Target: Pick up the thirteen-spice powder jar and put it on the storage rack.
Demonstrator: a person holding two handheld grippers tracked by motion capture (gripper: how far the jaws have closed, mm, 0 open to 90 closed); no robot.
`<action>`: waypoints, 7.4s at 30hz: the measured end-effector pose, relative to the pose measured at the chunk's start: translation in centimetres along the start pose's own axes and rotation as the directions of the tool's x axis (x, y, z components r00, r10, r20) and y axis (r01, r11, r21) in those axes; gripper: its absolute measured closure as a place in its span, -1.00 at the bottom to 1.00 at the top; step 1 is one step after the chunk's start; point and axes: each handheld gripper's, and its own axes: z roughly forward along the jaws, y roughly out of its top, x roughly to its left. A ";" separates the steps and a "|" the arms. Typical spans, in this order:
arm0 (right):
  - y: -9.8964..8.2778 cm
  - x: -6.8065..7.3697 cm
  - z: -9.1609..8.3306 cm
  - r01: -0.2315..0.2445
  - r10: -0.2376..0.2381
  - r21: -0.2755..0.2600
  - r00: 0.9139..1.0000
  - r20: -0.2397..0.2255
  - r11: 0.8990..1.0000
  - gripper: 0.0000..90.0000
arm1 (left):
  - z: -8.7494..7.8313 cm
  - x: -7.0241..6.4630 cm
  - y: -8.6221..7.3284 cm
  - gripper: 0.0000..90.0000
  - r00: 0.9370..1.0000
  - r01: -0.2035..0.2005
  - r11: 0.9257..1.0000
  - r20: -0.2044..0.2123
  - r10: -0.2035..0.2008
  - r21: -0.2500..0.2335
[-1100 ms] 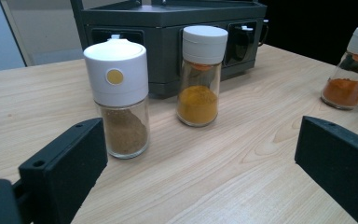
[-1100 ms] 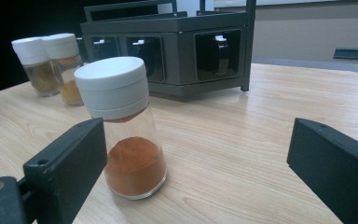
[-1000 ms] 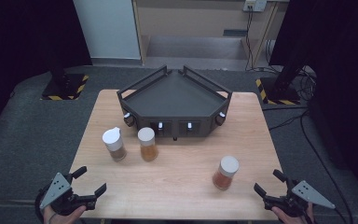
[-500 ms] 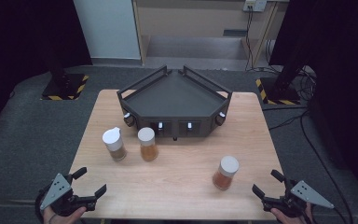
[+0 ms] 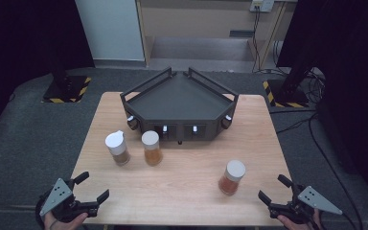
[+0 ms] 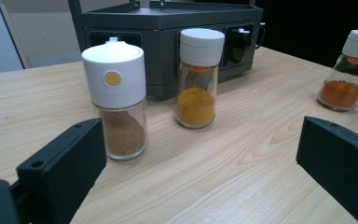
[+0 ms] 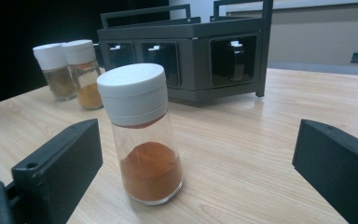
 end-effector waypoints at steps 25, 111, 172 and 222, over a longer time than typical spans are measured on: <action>0.0 0.0 0.0 -0.003 0.004 0.008 1.000 -0.013 1.000 -0.94 | -2.5 -0.1 4.9 -0.99 0.998 -0.045 0.999 0.041 0.044 0.022; 0.0 -0.1 -0.1 -0.002 0.002 0.006 1.000 -0.014 1.000 -0.91 | 7.1 4.6 16.5 -0.95 0.996 -0.084 0.926 -0.009 0.094 0.368; -0.1 -0.1 -0.2 -0.003 0.003 0.005 1.000 -0.016 1.000 -0.91 | 16.5 6.2 13.5 -0.34 0.997 0.007 0.891 -0.077 0.031 0.454; -0.1 -0.2 -0.1 -0.013 0.013 0.005 1.000 -0.013 1.000 -0.91 | 14.5 9.5 27.0 -0.33 0.937 -0.299 0.876 0.290 0.194 0.378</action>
